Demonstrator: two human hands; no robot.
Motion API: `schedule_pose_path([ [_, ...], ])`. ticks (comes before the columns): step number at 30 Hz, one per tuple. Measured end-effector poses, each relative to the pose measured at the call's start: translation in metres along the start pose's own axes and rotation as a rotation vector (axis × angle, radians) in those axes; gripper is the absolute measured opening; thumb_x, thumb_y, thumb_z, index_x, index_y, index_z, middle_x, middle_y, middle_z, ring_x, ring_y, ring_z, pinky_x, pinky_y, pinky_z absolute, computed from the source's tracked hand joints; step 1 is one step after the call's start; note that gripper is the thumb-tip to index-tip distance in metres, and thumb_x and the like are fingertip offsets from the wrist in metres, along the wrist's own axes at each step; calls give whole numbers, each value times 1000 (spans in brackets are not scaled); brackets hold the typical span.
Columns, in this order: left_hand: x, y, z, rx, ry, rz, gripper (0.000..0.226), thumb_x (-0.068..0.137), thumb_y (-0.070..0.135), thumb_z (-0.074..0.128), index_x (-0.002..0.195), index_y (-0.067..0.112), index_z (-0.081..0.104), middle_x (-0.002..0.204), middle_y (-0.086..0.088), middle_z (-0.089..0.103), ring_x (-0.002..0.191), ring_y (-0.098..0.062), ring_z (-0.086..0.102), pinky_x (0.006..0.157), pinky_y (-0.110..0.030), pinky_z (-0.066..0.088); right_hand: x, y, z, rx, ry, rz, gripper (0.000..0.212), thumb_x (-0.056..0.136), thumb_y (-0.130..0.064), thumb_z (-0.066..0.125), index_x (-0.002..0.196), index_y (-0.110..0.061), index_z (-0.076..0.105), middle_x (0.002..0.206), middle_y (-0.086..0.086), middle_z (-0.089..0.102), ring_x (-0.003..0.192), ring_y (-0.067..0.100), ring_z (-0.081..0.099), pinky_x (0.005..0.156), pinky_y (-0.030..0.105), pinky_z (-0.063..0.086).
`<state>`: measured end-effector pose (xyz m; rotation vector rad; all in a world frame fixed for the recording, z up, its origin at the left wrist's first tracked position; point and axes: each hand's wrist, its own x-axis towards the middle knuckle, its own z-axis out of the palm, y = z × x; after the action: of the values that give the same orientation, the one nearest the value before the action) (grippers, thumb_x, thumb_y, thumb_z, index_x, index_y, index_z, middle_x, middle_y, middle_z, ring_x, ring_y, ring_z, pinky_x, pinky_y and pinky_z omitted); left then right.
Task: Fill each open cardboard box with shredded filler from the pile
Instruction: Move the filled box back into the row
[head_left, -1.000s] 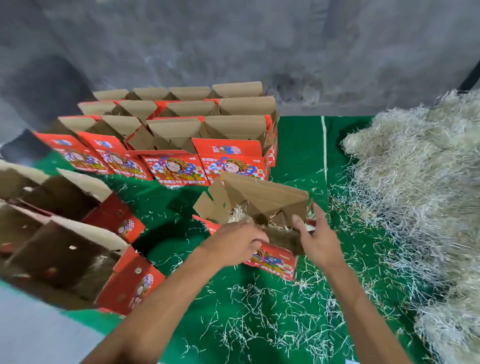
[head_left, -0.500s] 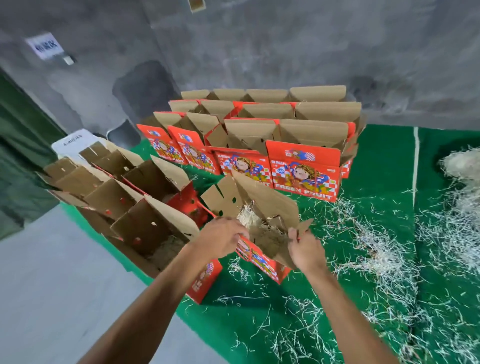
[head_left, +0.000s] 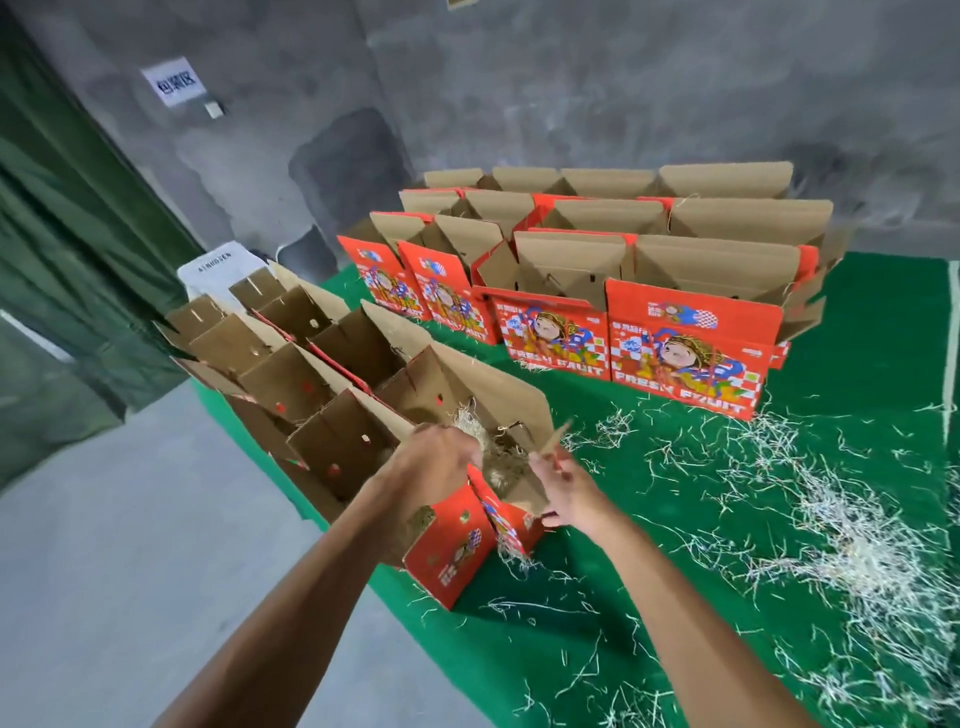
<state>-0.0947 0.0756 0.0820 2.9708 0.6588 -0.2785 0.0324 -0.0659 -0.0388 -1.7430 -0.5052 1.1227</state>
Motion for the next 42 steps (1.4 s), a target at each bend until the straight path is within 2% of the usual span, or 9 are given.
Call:
schedule_pose_path([
  [7,31,27,-5,-148,65,93,27,98,17,45,105,24,70,106,4,73,97,-18,67,87,-35,54,-3,-10,-22,0,104,-261,70,85,-84,33,134,-38,53,123,-10,67,103,5,66,96,42,55],
  [11,64,52,-12,-203,145,184,18,96,17,49,91,21,66,77,7,65,70,-16,63,58,-28,46,-10,-34,-49,-51,186,-316,77,78,-91,34,138,-46,48,138,-16,57,115,4,61,102,44,50],
  [15,107,78,-20,-279,147,258,23,97,12,50,77,23,56,64,5,57,51,-10,53,47,-24,40,-10,-53,-91,-111,316,-321,58,86,-83,36,134,-53,46,128,-11,64,90,19,71,69,21,48],
  [19,160,104,-25,-332,230,393,12,95,17,54,100,21,64,98,6,65,82,-9,64,75,-37,57,0,-68,-149,-189,438,-370,49,97,-55,52,144,-43,42,145,-17,48,117,-8,55,87,11,44],
  [24,247,140,-31,-181,275,448,55,91,30,61,142,30,41,144,8,43,131,-14,43,109,-37,39,18,-80,-250,-638,881,-366,71,90,-39,68,150,-21,35,152,0,43,138,20,40,116,40,33],
  [28,310,170,-27,-130,234,459,75,85,23,70,149,26,31,151,6,37,138,-16,35,117,-40,29,34,-66,-314,-919,858,-82,89,85,-42,72,155,-24,21,157,3,37,146,24,32,123,49,20],
  [34,362,203,-21,-55,34,536,27,94,23,61,121,27,63,117,-2,68,110,-22,62,97,-37,47,57,-47,-349,-996,738,-34,52,93,-62,52,138,-36,53,141,-7,55,136,19,44,119,52,22],
  [38,356,200,-18,-100,6,613,17,99,34,53,102,25,67,101,1,70,99,-20,63,90,-35,49,49,-37,-340,-561,722,-82,77,86,-87,22,108,-31,70,105,-14,69,100,14,65,93,33,44],
  [42,307,203,-13,-158,-45,704,17,101,31,51,97,27,67,91,5,71,91,-16,64,93,-38,48,25,-31,-337,-455,847,-17,47,96,-68,36,114,-34,61,98,-8,70,91,14,68,86,39,55],
])
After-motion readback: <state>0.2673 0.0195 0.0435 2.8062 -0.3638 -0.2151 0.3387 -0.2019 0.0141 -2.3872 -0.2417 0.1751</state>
